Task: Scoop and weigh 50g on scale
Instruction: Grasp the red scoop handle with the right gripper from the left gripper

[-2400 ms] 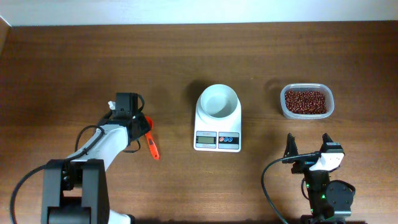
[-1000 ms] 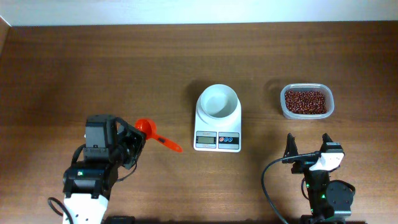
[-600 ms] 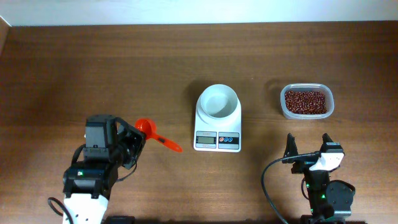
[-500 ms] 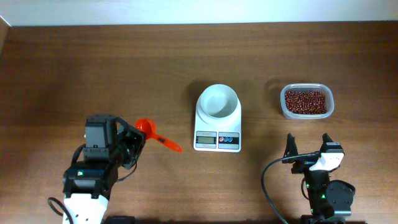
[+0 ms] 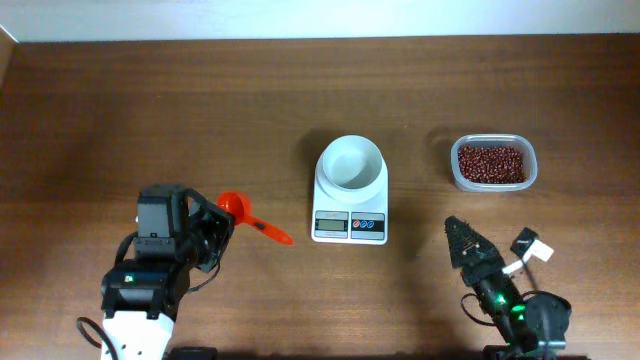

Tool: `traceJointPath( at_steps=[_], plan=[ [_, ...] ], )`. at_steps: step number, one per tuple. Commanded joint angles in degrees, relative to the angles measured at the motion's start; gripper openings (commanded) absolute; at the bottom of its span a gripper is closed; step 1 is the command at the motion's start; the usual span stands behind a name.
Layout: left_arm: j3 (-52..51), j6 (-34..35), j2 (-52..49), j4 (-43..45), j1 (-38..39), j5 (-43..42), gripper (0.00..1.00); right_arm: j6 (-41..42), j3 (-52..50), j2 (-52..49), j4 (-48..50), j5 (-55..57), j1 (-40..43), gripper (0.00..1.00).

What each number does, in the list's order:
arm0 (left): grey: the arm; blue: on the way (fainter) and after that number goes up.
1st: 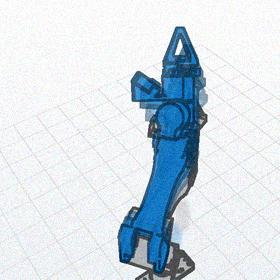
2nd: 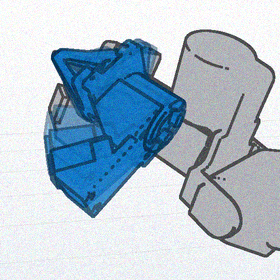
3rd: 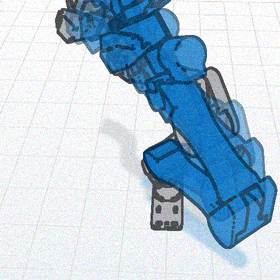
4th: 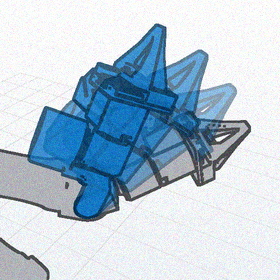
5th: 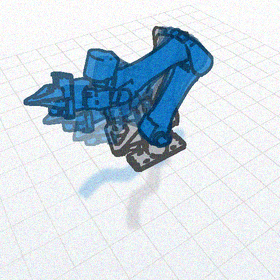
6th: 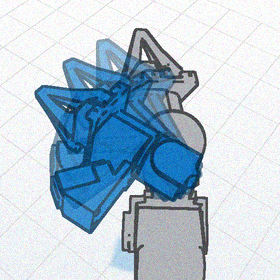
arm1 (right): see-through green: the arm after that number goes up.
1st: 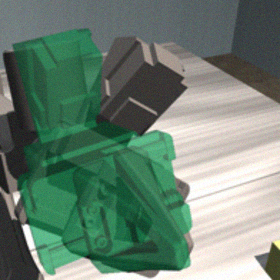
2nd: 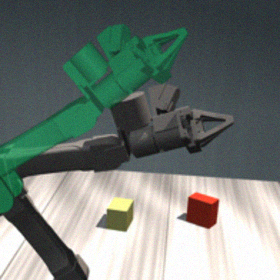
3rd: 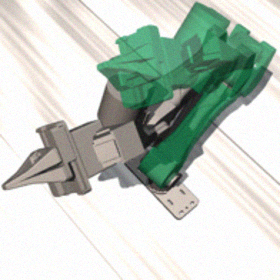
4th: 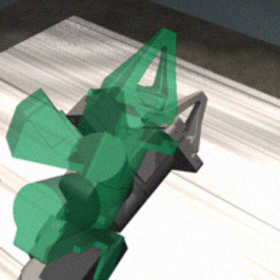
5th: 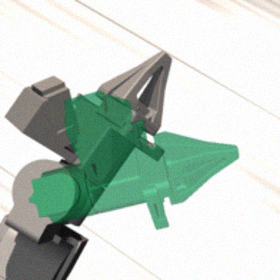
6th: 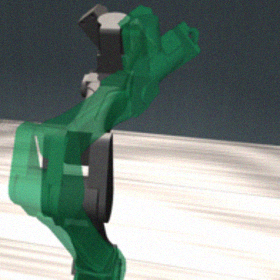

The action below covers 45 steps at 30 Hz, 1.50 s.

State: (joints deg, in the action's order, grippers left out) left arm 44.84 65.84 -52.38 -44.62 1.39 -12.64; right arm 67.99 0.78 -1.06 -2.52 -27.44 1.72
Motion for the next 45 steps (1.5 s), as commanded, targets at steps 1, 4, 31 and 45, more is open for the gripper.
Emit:
traceJointPath(
  at_steps=[1, 4, 31, 45],
  plan=[
    [0.3, 0.5, 0.2, -0.6, 0.0, 0.4, 0.0, 12.2, -0.5, 0.3, -0.2, -7.1, 0.2, 0.99],
    [0.3, 1.2, 0.2, -1.9, 0.0, 0.4, 0.0, 0.9, -0.5, 0.3, 0.9, -8.4, 0.2, 0.99],
    [0.3, 8.6, 0.2, -4.2, 0.0, 0.4, 0.0, -2.9, 18.8, -40.7, 10.9, -32.6, -7.0, 0.99],
    [0.3, 16.0, 0.2, -22.2, 0.1, -2.9, 0.0, -9.5, 18.8, -57.8, 27.8, -0.6, -47.0, 0.93]
  ],
)
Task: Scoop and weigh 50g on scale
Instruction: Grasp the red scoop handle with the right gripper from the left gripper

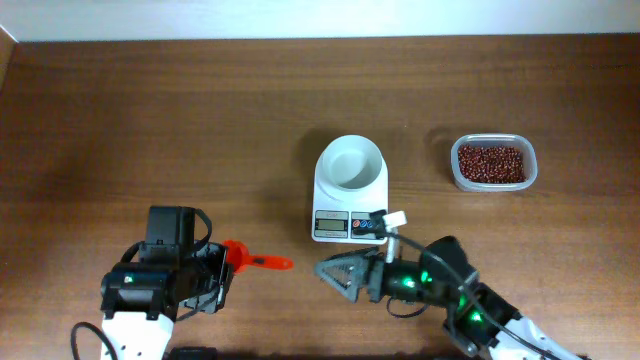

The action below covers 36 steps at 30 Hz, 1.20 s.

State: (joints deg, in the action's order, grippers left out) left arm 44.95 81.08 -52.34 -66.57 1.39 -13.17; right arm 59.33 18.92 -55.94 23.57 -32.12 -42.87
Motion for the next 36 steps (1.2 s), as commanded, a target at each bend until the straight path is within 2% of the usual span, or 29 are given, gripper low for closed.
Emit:
traceJointPath(
  at_steps=[1, 2, 4, 7, 10, 14, 19, 24, 25, 30, 36],
  plan=[
    [0.2, 0.7, 0.2, -0.4, 1.1, -2.3, 0.0, -0.4, 0.7, -6.7, 4.9, 4.2, -4.0, 0.89],
    [0.2, 0.8, 0.2, -0.4, 3.1, -2.3, 0.0, -0.4, 0.7, -9.2, 7.7, 3.7, -4.7, 0.83],
    [0.2, 0.8, 0.2, -0.4, 5.7, -1.5, 0.0, -0.4, 0.7, -10.5, 9.2, 3.4, -4.9, 0.81],
    [0.2, 8.0, -2.3, -0.3, 9.9, 3.6, 0.0, -0.4, 0.7, -10.6, 10.8, 2.8, -4.9, 0.8],
    [0.2, 8.4, -8.5, 1.3, 12.7, 4.1, 0.0, -0.4, 0.7, -10.6, 10.8, 2.8, -4.9, 0.79],
    [0.2, 8.1, -16.1, 5.7, 17.0, 4.1, 0.0, -0.4, 0.7, -12.0, 10.7, 3.3, -6.0, 0.7],
    [0.2, 8.0, -16.2, 7.0, 21.9, 8.7, 0.0, 1.1, 0.9, -15.6, 10.9, 4.0, -6.0, 0.61],
    [0.2, 8.0, -16.2, 10.4, 24.6, 8.6, 0.0, 3.4, 0.9, -15.9, 10.5, 6.5, -6.0, 0.52],
    [0.2, 8.0, -16.2, 10.4, 24.6, 8.4, 0.0, 4.6, 0.9, -16.0, 10.5, 7.1, -6.0, 0.48],
    [0.2, 8.1, -16.2, 13.3, 25.1, 5.2, 0.0, 5.0, 0.9, -16.9, 10.5, 7.4, -6.0, 0.43],
    [0.2, 8.1, -16.2, 14.1, 27.7, 5.3, 0.0, 5.0, 0.9, -16.9, 10.5, 7.8, -6.0, 0.28]
  ],
)
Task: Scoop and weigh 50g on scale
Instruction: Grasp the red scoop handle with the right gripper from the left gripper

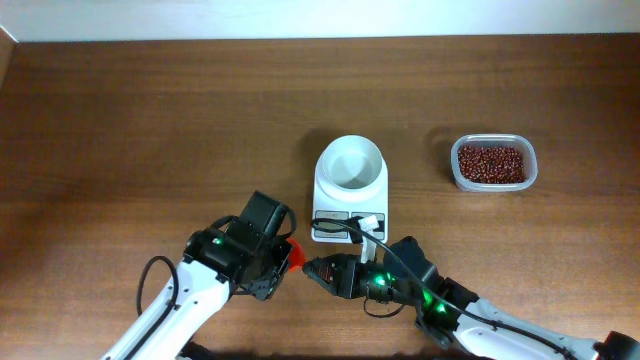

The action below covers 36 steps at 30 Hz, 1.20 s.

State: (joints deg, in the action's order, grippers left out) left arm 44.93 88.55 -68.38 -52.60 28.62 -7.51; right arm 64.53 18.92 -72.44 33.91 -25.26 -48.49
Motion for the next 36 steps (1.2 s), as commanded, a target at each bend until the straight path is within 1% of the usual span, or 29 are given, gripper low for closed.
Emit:
traceJointPath(
  at_steps=[1, 3, 5, 7, 12, 13, 14, 15, 16, 19, 20, 21, 23, 24, 25, 26, 27, 28, 29, 30, 31, 32, 33, 34, 35, 36],
  plan=[
    [0.2, 0.6, -0.2, 0.1, 0.5, -0.3, 0.0, -0.2, 0.9, -0.4, 0.2, 0.9, -0.4, 0.24],
    [0.2, 0.6, -0.2, 0.1, 0.5, -0.3, 0.0, -0.2, 0.9, -0.4, 0.2, 0.9, -0.4, 0.2],
    [0.2, 0.6, -0.2, 0.1, 0.5, -0.3, 0.0, -0.2, 0.9, -0.4, 0.2, 0.9, -0.4, 0.11],
    [0.2, 0.6, -0.2, 0.1, 0.5, -0.4, 0.0, -0.2, 0.9, -0.4, 0.2, 1.0, -0.3, 0.04],
    [0.2, 0.5, -0.2, 0.1, 0.5, -0.2, 0.0, -0.2, 0.9, -0.4, -0.1, 1.0, -0.3, 0.04],
    [0.2, 0.5, -0.2, 0.1, 0.5, -0.2, 0.07, -1.6, 0.9, -0.4, -0.3, -0.1, -0.3, 0.04],
    [0.2, 0.6, -0.2, 0.1, 0.5, -0.2, 0.29, -4.9, 0.9, -0.3, -2.6, 0.1, -0.2, 0.04],
    [0.2, 0.5, -0.2, 0.1, 0.5, -0.2, 0.42, -5.7, 0.9, -0.3, -5.1, 1.7, -0.1, 0.04],
    [0.2, 0.6, -0.2, 0.1, 0.5, -0.2, 0.62, -5.9, 0.9, -0.3, -7.0, 4.1, -0.1, 0.04],
    [0.2, 0.6, -0.2, 0.1, 0.5, -0.2, 0.92, -7.3, 0.9, 0.2, -10.5, 5.0, 1.4, 0.04],
    [0.2, 0.5, -0.2, 0.1, 0.5, -0.2, 1.0, -7.3, 0.9, 1.8, -13.6, 4.3, 3.1, 0.04],
    [0.2, 0.5, -0.2, 0.1, 0.5, -0.2, 0.99, -7.4, 0.9, 4.0, -16.2, 3.6, 4.3, 0.04],
    [0.2, 0.6, -0.2, 0.1, 0.5, -0.1, 0.99, -10.1, 0.9, 11.8, -23.5, 2.4, 6.8, 0.04],
    [0.2, 0.6, -0.2, 0.1, 0.5, -0.1, 0.99, -11.3, 0.9, 16.8, -29.9, 3.2, 8.6, 0.04],
    [0.2, 0.6, -0.2, 0.1, 0.5, -0.2, 0.99, -13.4, 0.9, 23.9, -37.5, 3.2, 11.9, 0.04],
    [0.2, 0.6, -0.2, 0.1, 0.5, -0.2, 0.99, -15.9, 0.9, 27.9, -41.1, 2.9, 13.7, 0.04],
    [0.2, 0.6, -0.2, 0.1, 0.5, -0.2, 0.99, -17.9, 0.9, 34.0, -46.8, 2.3, 16.4, 0.04],
    [0.2, 0.6, -0.2, 0.1, 0.5, -0.2, 0.99, -17.8, 0.9, 39.9, -51.8, 0.5, 18.8, 0.04],
    [0.2, 0.6, -0.2, 0.1, 0.5, -0.2, 0.99, -17.8, 0.9, 45.4, -55.5, -2.1, 21.1, 0.04],
    [0.2, 0.5, -0.2, 0.1, 0.5, -0.2, 0.99, -17.8, 0.9, 49.6, -56.6, -2.9, 22.7, 0.04],
    [0.2, 0.5, -0.2, 0.1, 0.5, -0.2, 0.93, -17.8, 0.9, 53.8, -56.7, -3.0, 24.2, 0.04],
    [0.2, -2.5, -0.2, 0.4, 0.5, -0.2, 0.91, -17.8, 0.9, 56.8, -56.7, -3.0, 25.2, 0.04],
    [0.2, -9.1, -0.2, 2.1, 0.5, -0.2, 0.93, -17.9, 0.9, 58.9, -57.0, -3.0, 25.9, 0.04],
    [0.2, -14.1, -0.2, 4.2, 0.5, -0.2, 0.95, -19.2, 1.0, 59.2, -57.6, -3.1, 26.1, 0.04],
    [0.2, -21.6, -0.2, 8.1, 0.5, -0.9, 0.97, -21.8, 3.1, 59.2, -61.4, -2.4, 26.1, 0.04],
    [0.2, -27.1, -0.2, 10.7, 0.5, -2.4, 0.98, -24.2, 6.5, 59.2, -66.0, -0.2, 26.1, 0.04]
  ],
)
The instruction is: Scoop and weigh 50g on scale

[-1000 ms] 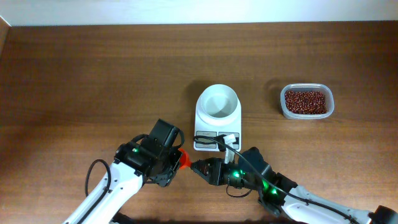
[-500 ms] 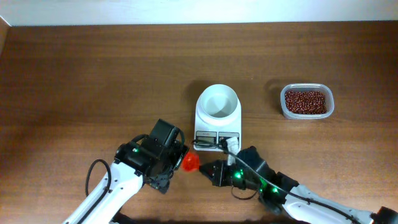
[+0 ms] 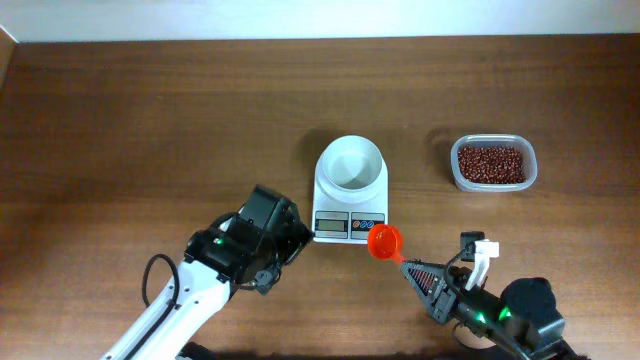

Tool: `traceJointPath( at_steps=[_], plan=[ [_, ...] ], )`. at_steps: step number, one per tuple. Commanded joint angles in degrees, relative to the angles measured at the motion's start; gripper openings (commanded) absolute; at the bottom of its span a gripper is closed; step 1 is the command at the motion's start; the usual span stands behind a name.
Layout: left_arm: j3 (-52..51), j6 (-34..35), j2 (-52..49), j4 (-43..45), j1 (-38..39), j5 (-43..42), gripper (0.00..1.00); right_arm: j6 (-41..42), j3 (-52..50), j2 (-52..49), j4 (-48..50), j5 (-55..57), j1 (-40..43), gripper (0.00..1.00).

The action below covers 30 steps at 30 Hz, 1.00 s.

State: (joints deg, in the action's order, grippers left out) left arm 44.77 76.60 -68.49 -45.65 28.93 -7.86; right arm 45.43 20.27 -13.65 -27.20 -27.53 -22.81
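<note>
The orange scoop [image 3: 385,241] hangs just right of the scale's front corner, cup towards the scale. My right gripper [image 3: 409,268] is shut on its handle, which is mostly hidden between the fingers. The white scale [image 3: 349,218] stands mid-table with an empty white bowl [image 3: 350,162] on its platform. A clear tub of red beans [image 3: 492,163] sits to the right of the scale. My left gripper [image 3: 297,240] rests left of the scale's display, open and holding nothing.
The left arm's black body [image 3: 245,250] lies across the front left of the table. The right arm's base [image 3: 520,310] is at the front right edge. Bare brown tabletop [image 3: 150,120] spreads to the left and back.
The scoop has passed from my left gripper to my right one. The right gripper now holds it further right, by the scale's front right corner. The left gripper stays near the scale, without the scoop.
The scoop lay on the table by my left gripper while the right arm was folded at the front right. Then the left gripper was on the scoop and the right reached over. The two met in front of the scale, and now the right gripper holds the scoop.
</note>
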Motion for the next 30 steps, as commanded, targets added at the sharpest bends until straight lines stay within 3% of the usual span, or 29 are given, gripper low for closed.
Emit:
traceJointPath(
  at_steps=[1, 4, 5, 8, 9, 10, 11, 12, 14, 20, 30],
  plan=[
    [0.4, -18.7, -0.1, 5.4, 0.2, -2.9, 0.98, -6.3, 11.1, 0.0, -13.0, 9.2, 0.4, 0.04],
    [0.4, -22.4, -0.1, 6.7, 0.6, -3.4, 0.95, -9.7, 19.9, -2.5, -21.7, 17.5, 0.4, 0.04],
    [0.4, -26.5, -0.1, 9.2, 2.0, -4.0, 0.94, -10.5, 21.4, -4.9, -22.3, 21.2, 0.4, 0.04],
    [0.4, -29.6, -0.1, 14.0, 6.5, -3.7, 0.93, -14.9, 24.6, -16.3, -22.1, 24.1, 0.4, 0.04],
    [0.4, -29.8, -0.1, 15.5, 8.6, -1.4, 0.59, -17.7, 27.5, -20.3, -22.2, 24.9, 0.4, 0.04],
    [0.4, -29.8, -0.1, 15.6, 9.4, 0.5, 0.38, -19.5, 29.7, -22.6, -22.7, 25.3, 0.4, 0.04],
    [0.4, -29.8, -0.1, 16.2, 10.5, 3.4, 0.1, -20.7, 34.3, -26.4, -25.1, 27.2, 0.4, 0.04],
    [0.4, -29.8, -0.1, 17.9, 11.8, 6.2, 0.0, -21.2, 39.6, -30.0, -29.1, 30.0, 0.4, 0.04],
    [0.4, -29.8, -0.4, 23.2, 14.7, 13.3, 0.0, -21.2, 45.1, -33.2, -32.2, 33.7, 0.4, 0.04],
    [0.4, -25.8, -17.1, 36.9, 20.5, 16.9, 0.0, -21.2, 46.9, -33.6, -32.8, 34.3, 0.4, 0.04],
    [0.4, -24.8, -26.7, 43.1, 20.4, 20.8, 0.0, -21.2, 46.9, -33.6, -31.1, 34.2, 0.4, 0.04]
  ],
)
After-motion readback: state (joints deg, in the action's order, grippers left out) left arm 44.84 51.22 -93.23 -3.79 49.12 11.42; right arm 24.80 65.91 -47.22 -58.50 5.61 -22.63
